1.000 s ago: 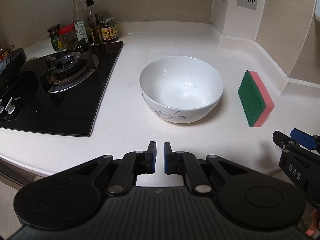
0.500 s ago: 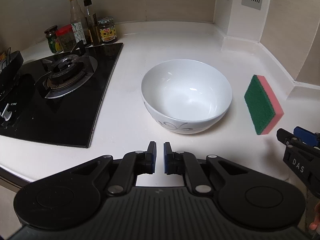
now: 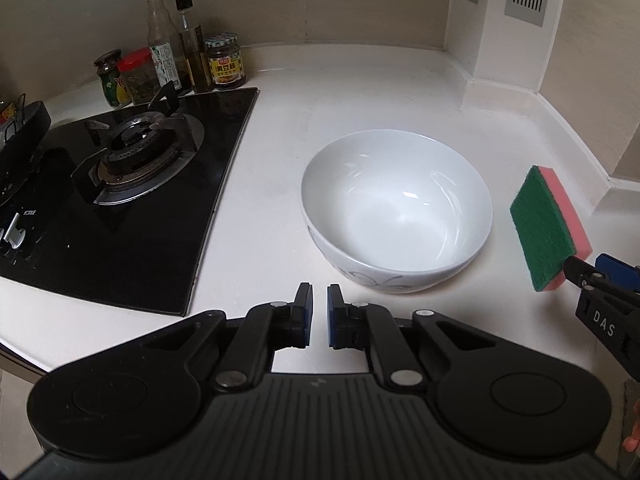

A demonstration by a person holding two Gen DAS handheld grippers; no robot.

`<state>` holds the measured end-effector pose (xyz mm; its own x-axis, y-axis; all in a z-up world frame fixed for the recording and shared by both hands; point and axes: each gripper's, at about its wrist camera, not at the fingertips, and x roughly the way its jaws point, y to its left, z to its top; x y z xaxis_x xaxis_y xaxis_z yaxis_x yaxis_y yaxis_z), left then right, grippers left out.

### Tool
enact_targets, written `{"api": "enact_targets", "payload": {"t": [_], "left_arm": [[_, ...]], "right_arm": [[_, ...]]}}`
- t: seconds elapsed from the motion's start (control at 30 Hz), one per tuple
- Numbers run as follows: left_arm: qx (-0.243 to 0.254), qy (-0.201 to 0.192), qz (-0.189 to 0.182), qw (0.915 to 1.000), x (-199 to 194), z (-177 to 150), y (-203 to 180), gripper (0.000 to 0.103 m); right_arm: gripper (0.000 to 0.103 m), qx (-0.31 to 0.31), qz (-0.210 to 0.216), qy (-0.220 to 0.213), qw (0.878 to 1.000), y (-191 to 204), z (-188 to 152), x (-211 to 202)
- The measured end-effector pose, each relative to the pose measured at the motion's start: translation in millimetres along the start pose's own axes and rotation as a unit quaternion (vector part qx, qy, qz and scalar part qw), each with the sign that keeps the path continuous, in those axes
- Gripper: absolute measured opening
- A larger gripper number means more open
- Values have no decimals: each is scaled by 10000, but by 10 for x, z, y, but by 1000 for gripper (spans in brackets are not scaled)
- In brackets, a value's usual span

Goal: Clean bowl
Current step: 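Close the right gripper on the green-and-pink sponge, then lift the sponge with the right gripper while the left gripper approaches the white bowl rim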

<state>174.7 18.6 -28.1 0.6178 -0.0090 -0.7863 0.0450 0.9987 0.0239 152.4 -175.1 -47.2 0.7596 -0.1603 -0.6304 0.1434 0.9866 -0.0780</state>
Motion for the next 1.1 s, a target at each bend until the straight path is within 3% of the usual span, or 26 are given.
{"api": "enact_targets", "payload": {"t": [0.47, 0.7, 0.93, 1.1], "left_arm": [[-126, -7, 85, 9999, 48, 84, 60, 8], [-241, -53, 97, 9996, 40, 152, 133, 8], [-559, -201, -188, 9981, -5, 316, 313, 8], [-751, -81, -403, 9963, 126, 455, 389, 8]], "right_arm": [[29, 47, -52, -8, 10000, -31, 27, 207], [25, 116, 131, -98, 9998, -87, 8, 282], [25, 130, 355, -310, 9988, -180, 74, 177], [25, 226, 366, -296, 9986, -195, 81, 173]]}}
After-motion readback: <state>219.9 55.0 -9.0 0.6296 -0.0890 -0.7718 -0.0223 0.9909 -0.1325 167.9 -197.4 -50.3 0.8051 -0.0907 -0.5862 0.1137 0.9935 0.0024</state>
